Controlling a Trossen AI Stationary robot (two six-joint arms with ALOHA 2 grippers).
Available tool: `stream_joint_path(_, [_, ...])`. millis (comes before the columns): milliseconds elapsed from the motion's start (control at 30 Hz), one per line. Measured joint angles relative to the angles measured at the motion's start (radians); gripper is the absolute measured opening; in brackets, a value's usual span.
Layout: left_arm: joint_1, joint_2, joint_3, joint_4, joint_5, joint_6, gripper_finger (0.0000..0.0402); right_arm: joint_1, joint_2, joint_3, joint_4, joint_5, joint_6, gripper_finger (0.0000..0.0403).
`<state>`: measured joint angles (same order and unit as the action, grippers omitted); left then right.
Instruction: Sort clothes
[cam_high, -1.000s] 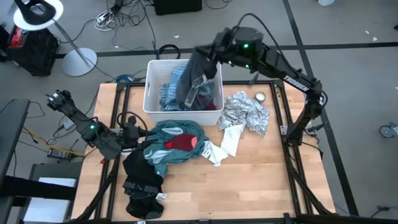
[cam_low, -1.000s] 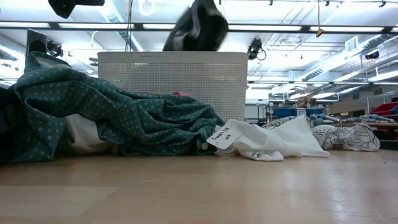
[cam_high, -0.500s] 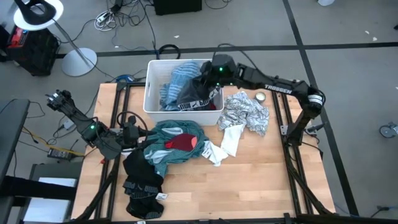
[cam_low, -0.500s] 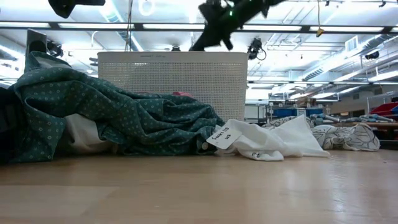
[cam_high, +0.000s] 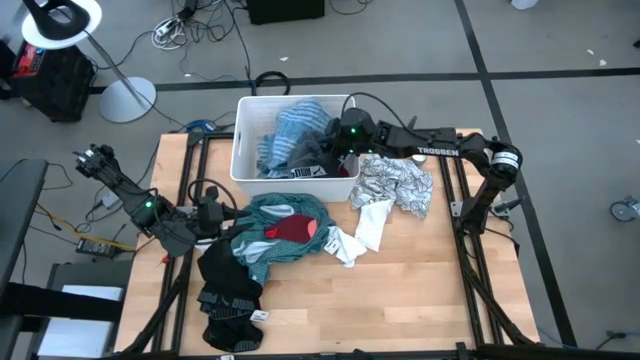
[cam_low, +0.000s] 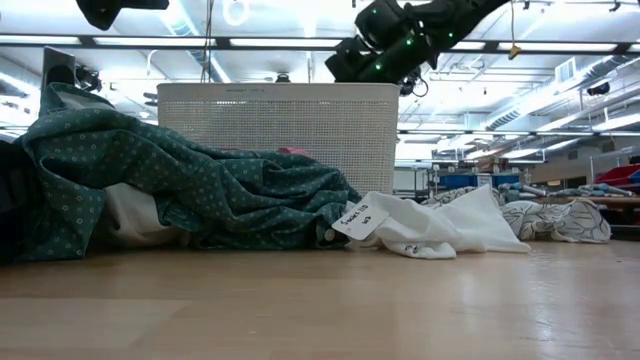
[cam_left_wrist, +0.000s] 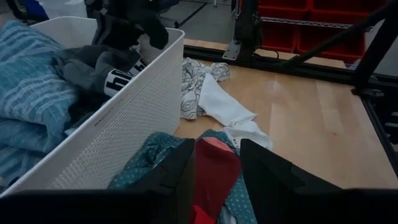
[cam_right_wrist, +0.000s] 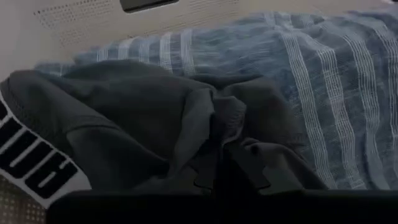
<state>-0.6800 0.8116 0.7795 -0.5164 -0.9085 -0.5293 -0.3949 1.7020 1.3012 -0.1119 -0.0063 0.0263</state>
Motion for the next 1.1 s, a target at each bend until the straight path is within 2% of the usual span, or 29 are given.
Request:
stream_joint_path(133, [0.0, 0.0, 0.0, -0.003, 0.0, -0.006, 0.0131, 0.008, -0.001, 0.034, -0.011, 0.001, -0.023, 0.0068])
stream_joint_path(300, [0.0, 0.0, 0.0, -0.006, 0.0, -0.002, 0.0131, 0.014, -0.025, 0.099, -0.105, 0.002, -0.03, 0.0123])
stream_joint_path(500, [0.0, 0.0, 0.0, -0.007, 0.0, 0.038, 0.0131, 0.013, -0.123, 0.123, -0.236, 0.011, -0.082, 0.0167])
stream_joint_path(667, [0.0, 0.0, 0.0, 0.003, -0.02, 0.098, 0.0131, 0.014, -0.244, 0.123, -0.362, 0.013, -0.085, 0.0173])
stream_joint_path(933, [0.001, 0.001, 0.0, 0.064, -0.013, 0.079, 0.0131, 0.073, -0.447, 0.102, -0.614, 0.017, 0.0, 0.0169])
stream_joint_path(1100, [0.057, 0.036, 0.0, 0.109, 0.087, 0.097, 0.0131, 0.2, -0.608, 0.001, -0.65, 0.149, 0.083, 0.0167])
